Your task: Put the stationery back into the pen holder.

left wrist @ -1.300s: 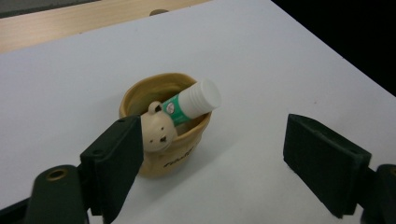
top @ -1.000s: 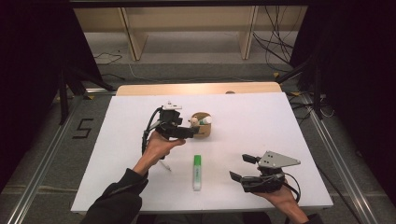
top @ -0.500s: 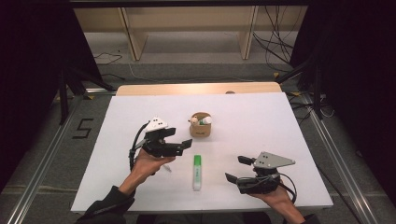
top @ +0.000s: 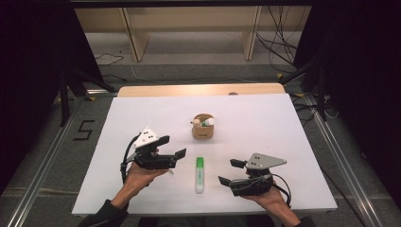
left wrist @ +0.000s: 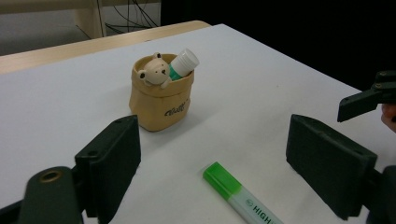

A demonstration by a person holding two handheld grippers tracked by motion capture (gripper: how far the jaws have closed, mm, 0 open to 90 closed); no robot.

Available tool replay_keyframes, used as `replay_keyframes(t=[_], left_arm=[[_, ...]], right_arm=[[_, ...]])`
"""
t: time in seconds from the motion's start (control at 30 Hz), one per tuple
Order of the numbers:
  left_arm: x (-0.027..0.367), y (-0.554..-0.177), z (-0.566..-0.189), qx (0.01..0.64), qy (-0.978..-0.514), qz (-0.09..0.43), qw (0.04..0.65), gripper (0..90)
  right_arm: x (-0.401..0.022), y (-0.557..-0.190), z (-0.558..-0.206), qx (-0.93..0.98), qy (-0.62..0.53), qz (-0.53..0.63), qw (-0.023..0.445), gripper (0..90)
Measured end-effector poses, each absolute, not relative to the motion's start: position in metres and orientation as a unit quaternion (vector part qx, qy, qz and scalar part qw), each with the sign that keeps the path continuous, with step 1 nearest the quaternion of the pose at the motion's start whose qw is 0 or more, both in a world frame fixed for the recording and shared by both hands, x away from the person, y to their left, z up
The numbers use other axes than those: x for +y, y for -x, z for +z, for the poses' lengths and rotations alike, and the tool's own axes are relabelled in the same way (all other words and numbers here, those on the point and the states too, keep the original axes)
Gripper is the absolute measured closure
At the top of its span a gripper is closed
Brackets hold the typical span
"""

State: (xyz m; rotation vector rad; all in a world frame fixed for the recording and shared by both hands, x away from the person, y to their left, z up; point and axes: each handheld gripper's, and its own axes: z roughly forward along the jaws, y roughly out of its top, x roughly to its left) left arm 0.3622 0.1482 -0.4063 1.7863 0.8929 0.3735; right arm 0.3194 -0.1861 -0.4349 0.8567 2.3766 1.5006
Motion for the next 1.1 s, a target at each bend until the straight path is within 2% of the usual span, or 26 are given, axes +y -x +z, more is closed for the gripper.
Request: replay_keyframes(t=[0.13, 0.27, 0.63, 0.8, 0.97, 1.1], left_arm=[[0.156, -0.359, -0.407, 0.377, -0.743, 0.159, 0.53, 17.5], [0.161, -0.356, -0.409, 0.381, -0.74, 0.169, 0.528, 17.6], [0.166, -0.349, -0.414, 0.376, -0.738, 0.179, 0.531, 17.6], [0.167, -0.346, -0.415, 0.373, -0.74, 0.178, 0.531, 17.6], [0.169, -0.344, -0.415, 0.369, -0.74, 0.182, 0.532, 17.6], [0.172, -0.343, -0.417, 0.367, -0.743, 0.179, 0.53, 17.6]], right_arm=[[-0.18, -0.321, -0.435, 0.807, -0.287, 0.506, 0.098, 28.3], [-0.173, -0.324, -0.436, 0.813, -0.287, 0.498, 0.096, 34.7], [-0.148, -0.334, -0.442, 0.828, -0.276, 0.482, 0.072, 69.0], [-0.133, -0.339, -0.448, 0.839, -0.267, 0.471, 0.055, 80.6], [-0.118, -0.341, -0.456, 0.852, -0.254, 0.456, 0.038, 89.0], [-0.106, -0.342, -0.46, 0.861, -0.243, 0.445, 0.03, 90.0]])
